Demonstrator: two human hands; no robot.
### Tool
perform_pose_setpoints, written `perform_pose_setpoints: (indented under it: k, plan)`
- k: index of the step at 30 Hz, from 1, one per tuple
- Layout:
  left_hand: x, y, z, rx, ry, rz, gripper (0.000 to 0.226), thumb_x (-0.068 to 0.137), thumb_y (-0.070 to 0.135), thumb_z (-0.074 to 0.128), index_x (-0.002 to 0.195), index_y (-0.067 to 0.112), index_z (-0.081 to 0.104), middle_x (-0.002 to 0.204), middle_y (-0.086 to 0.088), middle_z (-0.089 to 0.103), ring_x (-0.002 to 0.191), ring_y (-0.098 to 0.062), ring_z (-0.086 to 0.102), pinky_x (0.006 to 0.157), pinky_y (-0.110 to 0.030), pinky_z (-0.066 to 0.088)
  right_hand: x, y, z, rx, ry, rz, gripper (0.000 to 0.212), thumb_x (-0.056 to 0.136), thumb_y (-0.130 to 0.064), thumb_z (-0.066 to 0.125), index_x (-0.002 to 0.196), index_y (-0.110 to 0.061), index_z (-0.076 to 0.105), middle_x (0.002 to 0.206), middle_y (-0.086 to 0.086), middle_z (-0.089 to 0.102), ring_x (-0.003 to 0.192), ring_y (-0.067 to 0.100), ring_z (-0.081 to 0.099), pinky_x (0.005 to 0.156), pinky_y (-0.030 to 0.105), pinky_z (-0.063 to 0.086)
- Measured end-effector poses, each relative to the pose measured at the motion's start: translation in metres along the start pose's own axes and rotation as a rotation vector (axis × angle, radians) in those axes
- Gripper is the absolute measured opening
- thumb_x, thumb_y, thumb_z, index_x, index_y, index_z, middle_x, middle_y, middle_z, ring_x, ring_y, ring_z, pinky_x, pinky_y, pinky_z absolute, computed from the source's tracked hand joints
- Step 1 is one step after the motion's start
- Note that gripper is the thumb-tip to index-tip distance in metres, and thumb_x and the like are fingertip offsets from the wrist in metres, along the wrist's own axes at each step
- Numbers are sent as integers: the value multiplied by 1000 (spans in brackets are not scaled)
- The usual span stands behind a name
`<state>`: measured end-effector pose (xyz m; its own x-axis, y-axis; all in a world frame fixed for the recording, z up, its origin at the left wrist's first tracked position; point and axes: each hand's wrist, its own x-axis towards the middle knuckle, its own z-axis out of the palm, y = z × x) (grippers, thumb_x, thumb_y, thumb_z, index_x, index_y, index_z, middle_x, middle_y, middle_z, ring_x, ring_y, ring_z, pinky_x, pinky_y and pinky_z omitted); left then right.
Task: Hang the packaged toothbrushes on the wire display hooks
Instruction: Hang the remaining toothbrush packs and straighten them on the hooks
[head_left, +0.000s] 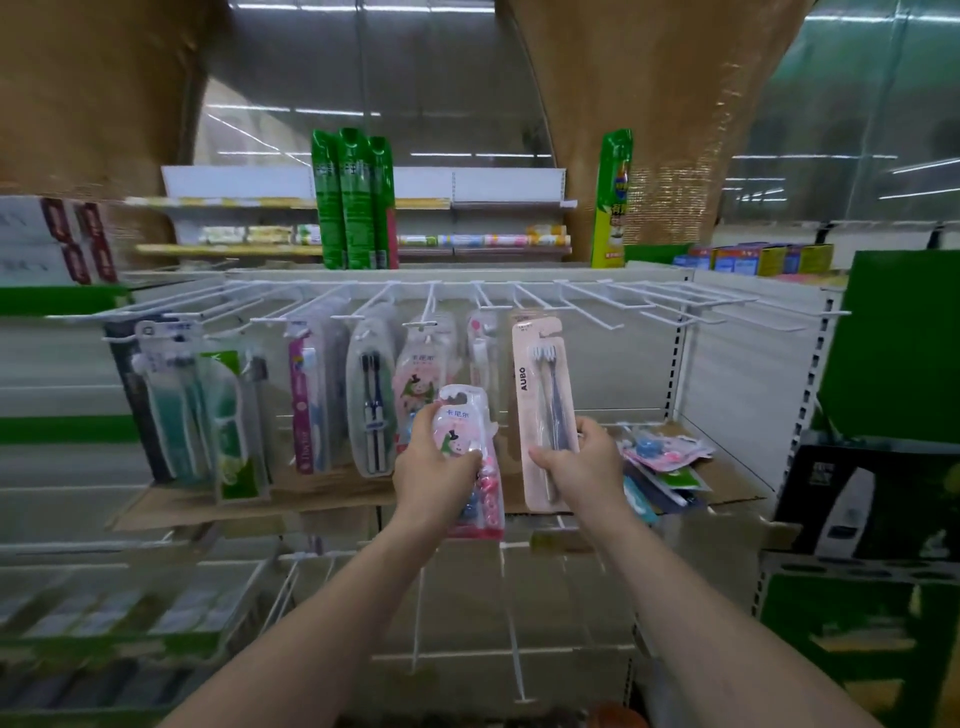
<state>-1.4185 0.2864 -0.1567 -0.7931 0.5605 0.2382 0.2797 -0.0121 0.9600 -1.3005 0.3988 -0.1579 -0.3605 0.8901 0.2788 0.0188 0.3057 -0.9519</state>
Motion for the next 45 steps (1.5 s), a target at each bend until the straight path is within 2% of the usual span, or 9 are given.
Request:
perform_pose_setpoints:
  k: [5, 9, 13, 17, 22, 26, 31, 41, 45]
  plan:
    - [14, -7, 7, -24, 44, -17, 64, 84, 7, 68, 125, 49, 46, 103, -3, 69, 80, -25, 74, 69, -48, 64, 19, 11, 4, 7, -31, 9, 32, 85, -8, 75, 107, -23, 56, 98, -5, 63, 84, 7, 60, 59, 21, 45]
    - [22, -9, 14, -8, 65, -24, 66, 86, 7, 67, 137, 43, 45, 98, -5, 69, 79, -26, 73, 62, -36, 63, 33, 20, 8, -19, -40, 1, 33, 87, -14, 76, 109, -28, 56, 95, -10, 63, 83, 6, 59, 65, 26, 51]
    - [27, -9, 19, -8, 56, -51, 68, 89, 4, 66, 141, 41, 44, 92, -5, 69, 88, -35, 72, 68, -47, 61, 45, 23, 11, -44, -49, 27, 33, 89, -21, 76, 111, -33, 53, 96, -10, 62, 90, 15, 63, 79, 39, 60]
    - [29, -11, 18, -17, 67, -58, 67, 89, 3, 66, 139, 43, 45, 94, -7, 70, 88, -36, 72, 70, -53, 62, 50, 29, 13, -131, -27, 55, 22, 91, -28, 73, 108, -24, 60, 101, -2, 66, 90, 17, 61, 74, 32, 54]
    - [26, -15, 12, -27, 71, -75, 73, 90, 4, 69, 146, 40, 40, 110, -3, 66, 84, -23, 74, 67, -43, 64, 42, 36, 14, -164, -3, 87, 47, 91, -28, 74, 132, -14, 57, 109, -5, 59, 100, 17, 56, 86, 31, 48]
    - [21, -17, 4, -43, 81, -71, 68, 90, 6, 70, 141, 43, 43, 99, 5, 69, 83, -18, 75, 72, -45, 64, 38, 39, 18, -213, 50, 105, 65, 88, -36, 76, 144, -15, 49, 136, 7, 59, 123, 28, 56, 102, 43, 49]
    - [11, -15, -6, -49, 81, -14, 67, 88, 5, 72, 136, 45, 49, 87, 14, 70, 77, -7, 74, 77, -44, 64, 22, 33, 23, -252, 24, 107, 61, 92, -35, 72, 145, -14, 49, 137, 7, 58, 122, 26, 56, 91, 34, 48]
    - [1, -3, -44, -121, 42, 83, 70, 90, 1, 70, 140, 43, 47, 109, 16, 65, 83, 1, 72, 75, -34, 64, -14, 24, 45, -303, 24, 86, 62, 90, -42, 71, 142, -15, 51, 133, 5, 61, 116, 25, 60, 97, 46, 54]
    - [4, 5, -54, -148, -5, 161, 67, 90, -1, 69, 137, 43, 49, 115, 10, 63, 82, 1, 71, 69, -28, 63, -24, 22, 52, -290, 37, 96, 61, 90, -42, 72, 141, -16, 53, 131, 4, 62, 118, 24, 58, 97, 41, 51]
